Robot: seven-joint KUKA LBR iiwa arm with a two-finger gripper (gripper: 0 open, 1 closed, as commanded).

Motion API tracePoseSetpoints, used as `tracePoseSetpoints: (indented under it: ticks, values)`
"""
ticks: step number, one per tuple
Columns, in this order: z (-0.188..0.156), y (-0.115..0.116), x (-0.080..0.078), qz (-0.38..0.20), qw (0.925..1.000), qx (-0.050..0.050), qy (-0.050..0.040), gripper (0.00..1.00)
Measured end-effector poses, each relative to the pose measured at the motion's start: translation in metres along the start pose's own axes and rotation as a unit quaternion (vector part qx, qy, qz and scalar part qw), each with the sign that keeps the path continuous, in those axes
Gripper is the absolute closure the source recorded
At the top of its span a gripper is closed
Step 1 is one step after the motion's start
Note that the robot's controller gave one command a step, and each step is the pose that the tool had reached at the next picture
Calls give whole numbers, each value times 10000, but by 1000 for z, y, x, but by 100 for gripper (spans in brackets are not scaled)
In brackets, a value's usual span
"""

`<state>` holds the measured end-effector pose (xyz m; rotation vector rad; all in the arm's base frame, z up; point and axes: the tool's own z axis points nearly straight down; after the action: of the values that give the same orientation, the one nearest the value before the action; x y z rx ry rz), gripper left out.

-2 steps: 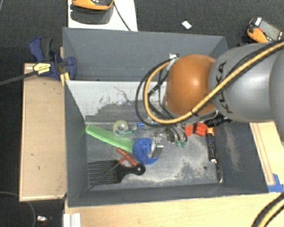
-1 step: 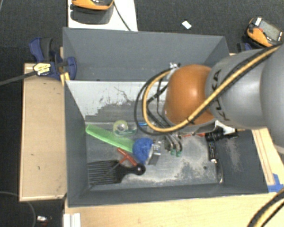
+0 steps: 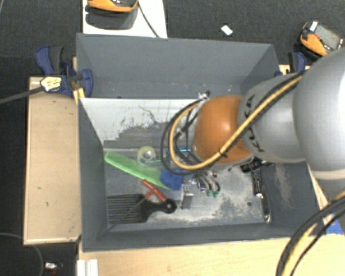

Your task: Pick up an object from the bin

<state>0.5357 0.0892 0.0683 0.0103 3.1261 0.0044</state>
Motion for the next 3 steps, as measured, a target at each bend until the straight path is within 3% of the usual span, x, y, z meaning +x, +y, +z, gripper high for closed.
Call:
tracePoseSetpoints:
  ticks: [1,2,3]
  values:
    - [-3,24,15,1857,9826,-4,11,100]
    - [-3,24,15,1859,9826,-3,10,100]
    - [-35,23,16,1857,9826,7,35,100]
